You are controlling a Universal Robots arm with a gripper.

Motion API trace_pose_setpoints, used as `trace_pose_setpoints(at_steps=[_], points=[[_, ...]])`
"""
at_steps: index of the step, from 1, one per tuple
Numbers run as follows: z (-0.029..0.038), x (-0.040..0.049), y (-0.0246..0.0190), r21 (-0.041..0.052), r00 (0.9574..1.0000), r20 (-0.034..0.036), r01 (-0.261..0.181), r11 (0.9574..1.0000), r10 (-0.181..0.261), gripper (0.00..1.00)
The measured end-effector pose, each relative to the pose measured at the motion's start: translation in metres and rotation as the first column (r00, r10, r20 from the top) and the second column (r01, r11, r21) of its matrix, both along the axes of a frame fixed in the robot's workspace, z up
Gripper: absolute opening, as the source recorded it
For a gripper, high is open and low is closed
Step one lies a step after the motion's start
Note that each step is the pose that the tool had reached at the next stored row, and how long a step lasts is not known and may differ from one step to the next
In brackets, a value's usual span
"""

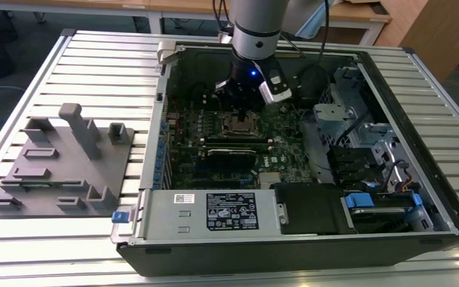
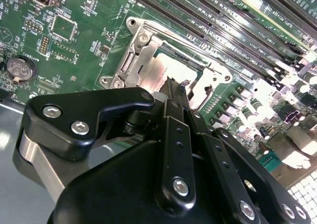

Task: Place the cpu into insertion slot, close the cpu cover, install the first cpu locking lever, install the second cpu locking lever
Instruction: 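Close the cpu cover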

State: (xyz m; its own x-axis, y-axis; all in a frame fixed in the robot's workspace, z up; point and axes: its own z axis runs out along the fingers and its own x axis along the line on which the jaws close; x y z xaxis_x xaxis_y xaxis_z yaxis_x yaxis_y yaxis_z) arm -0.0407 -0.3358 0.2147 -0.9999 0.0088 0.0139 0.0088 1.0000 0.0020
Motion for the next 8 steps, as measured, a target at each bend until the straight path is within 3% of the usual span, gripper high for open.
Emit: trace_pose_setpoints(at_steps=[8], points=[[-0.0013, -0.0112, 0.0, -0.0001, 1.0, 0.003, 0.0, 1.0, 0.0, 0.1]])
